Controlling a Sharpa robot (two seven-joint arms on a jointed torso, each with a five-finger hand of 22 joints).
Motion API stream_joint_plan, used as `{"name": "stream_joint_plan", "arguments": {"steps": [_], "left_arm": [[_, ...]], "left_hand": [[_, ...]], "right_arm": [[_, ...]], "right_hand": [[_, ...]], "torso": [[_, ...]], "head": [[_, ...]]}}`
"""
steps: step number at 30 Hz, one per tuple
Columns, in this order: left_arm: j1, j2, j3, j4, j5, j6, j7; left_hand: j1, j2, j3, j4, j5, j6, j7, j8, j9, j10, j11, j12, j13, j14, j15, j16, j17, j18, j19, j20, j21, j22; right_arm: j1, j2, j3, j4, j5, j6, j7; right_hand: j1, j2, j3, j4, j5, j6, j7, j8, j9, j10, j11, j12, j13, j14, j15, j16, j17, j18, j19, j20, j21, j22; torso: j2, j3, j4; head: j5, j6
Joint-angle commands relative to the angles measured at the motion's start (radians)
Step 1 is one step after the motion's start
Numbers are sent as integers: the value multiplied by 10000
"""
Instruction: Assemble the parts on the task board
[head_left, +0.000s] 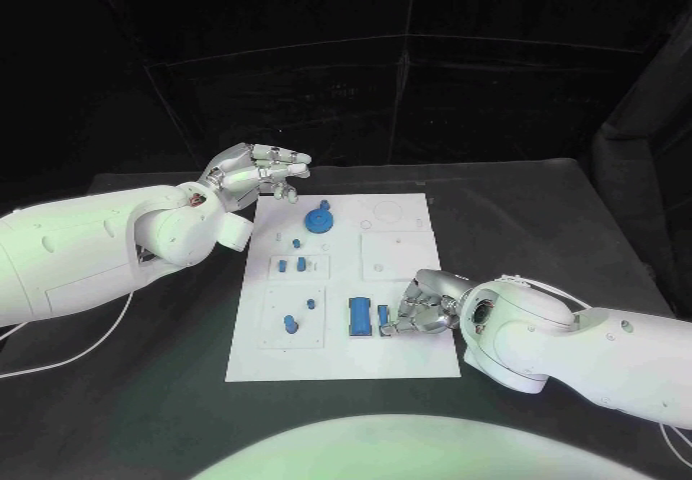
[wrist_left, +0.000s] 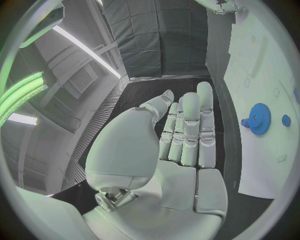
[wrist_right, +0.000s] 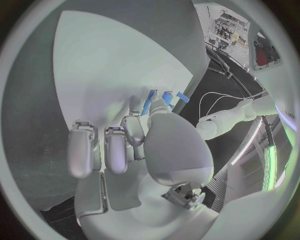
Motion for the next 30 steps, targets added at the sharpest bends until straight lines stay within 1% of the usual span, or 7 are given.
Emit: {"name": "stream_joint_plan", "arguments": {"steps": [1, 11, 16, 19, 22, 26, 30], "left_arm": [[16, -3, 7, 3, 29, 120, 38], [11, 76, 5, -135, 45, 119, 149], [6, 143, 3, -267, 280, 80, 234], [-9, 243, 1, -435, 361, 83, 356], [-32, 386, 1, -644, 487, 56, 535], [-83, 605, 1, -928, 719, -316, 930], [-163, 839, 1, -1156, 972, -757, 1265]], "left_hand": [[-14, 82, -61, -7, 24, -34, 18, 7, -2, -55, -19, 56, -17, -70, -14, -15, -13, 54, 37, 29, -39, -15], [-58, 81, -149, 22, 23, -37, 7, 10, 0, -77, -19, 90, -23, -87, -8, -14, -36, 53, 45, 37, -84, -46], [-53, 111, -243, 39, 21, 19, -32, 42, 4, -95, -30, 79, -75, -416, -4, -372, -239, 55, -182, 49, -363, -205], [-32, 163, -191, 84, 48, 29, 33, 22, -5, -191, 61, -269, -208, -1185, 119, -1812, -896, 25, -916, 139, -1142, -658], [-89, 115, -73, 179, 66, -23, 82, -68, -18, -205, 205, -729, -224, -1966, 409, -3476, -1620, -73, -1819, 365, -2133, -1270], [-133, -2, -40, 263, -28, -177, 193, -292, -23, -355, 475, -1526, -213, -2837, 1008, -5516, -2556, -229, -3085, 872, -3685, -2325], [-116, -48, -166, 280, 6, -261, 240, -472, -23, -500, 636, -2044, -218, -3188, 1322, -6581, -3077, -216, -4052, 1270, -4703, -3037]], "right_arm": [[3, -111, -7, 79, 207, -294, 485], [379, -415, 3, -652, 4171, -1393, 4656], [916, -247, 5, -1737, 7430, -1341, 7077], [1171, -19, 6, -2512, 9175, -985, 8408], [1284, 254, 25, -3170, 10166, -626, 9234], [1359, 807, 263, -4294, 10913, -246, 10055], [1383, 1286, 380, -5243, 11187, -88, 10513]], "right_hand": [[-82, -28, -182, 68, -3, -157, 9, -54, 4, -46, 3, -103, -51, 735, 33, -68, 954, -89, 78, 19, -56, 71], [582, 228, -264, -138, -461, -1491, 519, -906, -385, -1044, 431, -1934, -1371, 448, 369, -832, -198, 177, -523, 283, -862, -1289], [1730, 640, -34, -790, -578, -1911, 779, -1259, -711, -3221, 759, -5971, -4334, -1426, 643, -5361, -5536, 1178, -3161, 480, -4930, -6901], [2342, 973, 106, -939, -725, -1892, 1291, -1524, -976, -4032, 1155, -8456, -6529, -2867, 1164, -8735, -7720, 1184, -4295, 972, -7509, -8697], [2794, 844, 132, -1277, -963, -2000, 1455, -1882, -1300, -4251, 1509, -9546, -7874, -3880, 1593, -10695, -8822, 1112, -5103, 1424, -9285, -9806], [2843, 881, 204, -1662, -1052, -1899, 1492, -2324, -1821, -4009, 1731, -10358, -9399, -4774, 2137, -12628, -10233, 1169, -5570, 1988, -11127, -11010], [2468, 957, 290, -2247, -1073, -1729, 1454, -2589, -2479, -3660, 1804, -10971, -10812, -4393, 2202, -13677, -11443, 1228, -5014, 2131, -12253, -11841]], "torso": [[-13, 2, -4], [-72, -24, -61], [-168, -49, -119], [-228, -66, -115], [-270, -69, -88], [-316, -58, -66], [-360, -45, -53]], "head": [[-13, 23], [-16, 279], [-18, 504], [-38, 664], [-51, 1019], [-3, 1381], [41, 1589]]}}
